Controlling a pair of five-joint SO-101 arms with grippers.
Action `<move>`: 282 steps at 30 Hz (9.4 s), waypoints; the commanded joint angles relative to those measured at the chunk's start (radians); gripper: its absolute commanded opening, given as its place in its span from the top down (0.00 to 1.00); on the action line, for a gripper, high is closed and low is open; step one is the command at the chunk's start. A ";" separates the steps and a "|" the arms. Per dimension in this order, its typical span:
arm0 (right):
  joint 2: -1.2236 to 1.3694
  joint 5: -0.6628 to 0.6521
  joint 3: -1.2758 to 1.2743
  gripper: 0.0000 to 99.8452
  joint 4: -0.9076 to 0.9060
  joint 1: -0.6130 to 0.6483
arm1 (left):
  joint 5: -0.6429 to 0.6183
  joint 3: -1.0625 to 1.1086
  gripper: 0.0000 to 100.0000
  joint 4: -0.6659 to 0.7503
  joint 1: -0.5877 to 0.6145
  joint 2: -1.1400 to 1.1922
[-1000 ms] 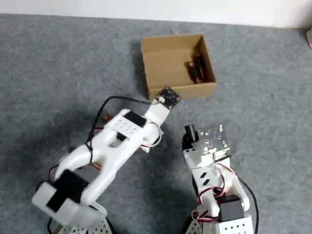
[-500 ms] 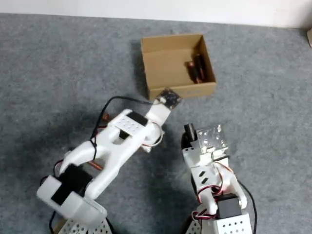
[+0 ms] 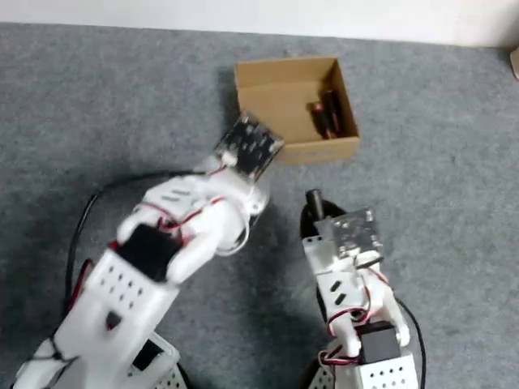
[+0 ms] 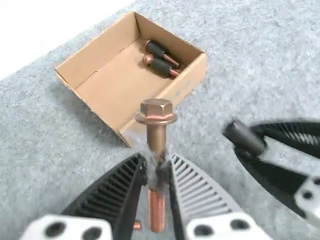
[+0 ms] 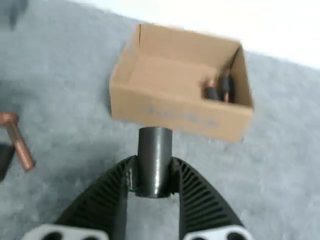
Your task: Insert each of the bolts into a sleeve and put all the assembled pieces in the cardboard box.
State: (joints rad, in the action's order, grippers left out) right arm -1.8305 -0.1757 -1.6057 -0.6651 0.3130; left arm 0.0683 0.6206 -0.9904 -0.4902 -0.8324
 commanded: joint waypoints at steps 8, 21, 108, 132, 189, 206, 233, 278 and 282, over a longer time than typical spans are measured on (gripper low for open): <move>-0.007 0.014 -0.054 1.00 0.125 0.105 | -0.204 0.395 1.00 0.446 -0.019 -0.438; -0.008 0.014 -0.062 1.00 0.088 0.120 | -0.574 0.957 1.00 1.036 -0.047 -0.727; -0.008 -0.035 0.185 1.00 -0.093 0.268 | -0.864 0.914 0.99 0.802 -0.064 -0.725; -0.008 -0.086 0.180 1.00 -0.102 0.278 | -0.647 0.915 0.77 0.660 -0.140 -0.727; 0.455 -0.140 0.328 0.99 0.272 0.048 | -0.140 0.539 0.95 0.764 0.440 0.180; 2.180 -0.137 1.791 0.99 0.191 -0.136 | -0.140 0.472 0.95 0.812 0.435 0.328; 2.451 -0.133 2.376 0.59 -0.426 -0.145 | -0.138 0.472 0.95 0.813 0.433 0.328; 0.555 -0.077 1.207 0.59 -0.990 0.099 | -0.410 0.231 0.95 0.381 0.535 0.321; 0.421 -0.083 1.075 0.59 -0.989 0.088 | -0.410 0.134 0.95 0.204 0.547 0.320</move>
State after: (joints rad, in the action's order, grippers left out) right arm -1.3364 -0.2386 -0.4626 -1.6870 0.4204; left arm -0.3322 0.8477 -0.6820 0.0361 -0.4994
